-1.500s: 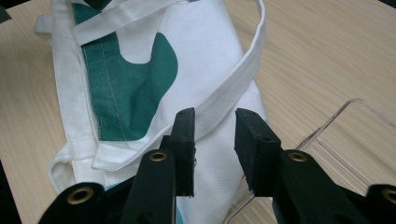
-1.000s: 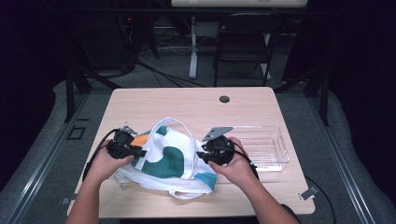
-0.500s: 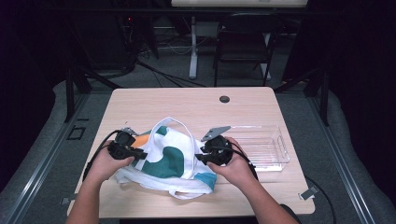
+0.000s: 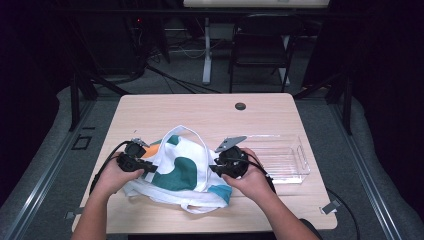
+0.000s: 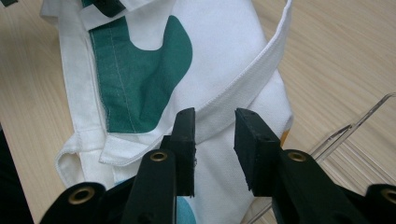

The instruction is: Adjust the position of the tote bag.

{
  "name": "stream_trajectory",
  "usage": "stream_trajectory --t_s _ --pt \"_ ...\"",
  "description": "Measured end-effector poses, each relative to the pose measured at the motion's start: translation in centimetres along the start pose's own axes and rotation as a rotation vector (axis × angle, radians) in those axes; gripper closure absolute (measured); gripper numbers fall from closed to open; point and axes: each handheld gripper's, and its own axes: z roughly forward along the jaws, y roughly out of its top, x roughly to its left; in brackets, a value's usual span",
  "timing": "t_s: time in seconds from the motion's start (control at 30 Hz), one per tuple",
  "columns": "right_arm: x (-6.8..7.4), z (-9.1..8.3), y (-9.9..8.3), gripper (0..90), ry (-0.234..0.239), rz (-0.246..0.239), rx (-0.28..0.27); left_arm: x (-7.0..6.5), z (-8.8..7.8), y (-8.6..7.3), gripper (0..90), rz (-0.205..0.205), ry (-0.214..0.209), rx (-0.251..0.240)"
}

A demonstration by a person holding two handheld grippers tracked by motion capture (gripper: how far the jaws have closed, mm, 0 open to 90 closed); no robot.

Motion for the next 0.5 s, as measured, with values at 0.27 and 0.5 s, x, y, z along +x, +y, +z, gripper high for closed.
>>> stream_trajectory --t_s 0.27,0.5 --pt "0.01 -0.01 -0.01 69.1 0.001 0.002 -0.006 -0.07 -0.08 0.01 82.1 0.006 -0.011 0.001" --pt "0.02 -0.05 0.01 68.9 0.002 -0.004 -0.012 -0.07 -0.3 0.04 84.9 0.02 -0.005 -0.005"
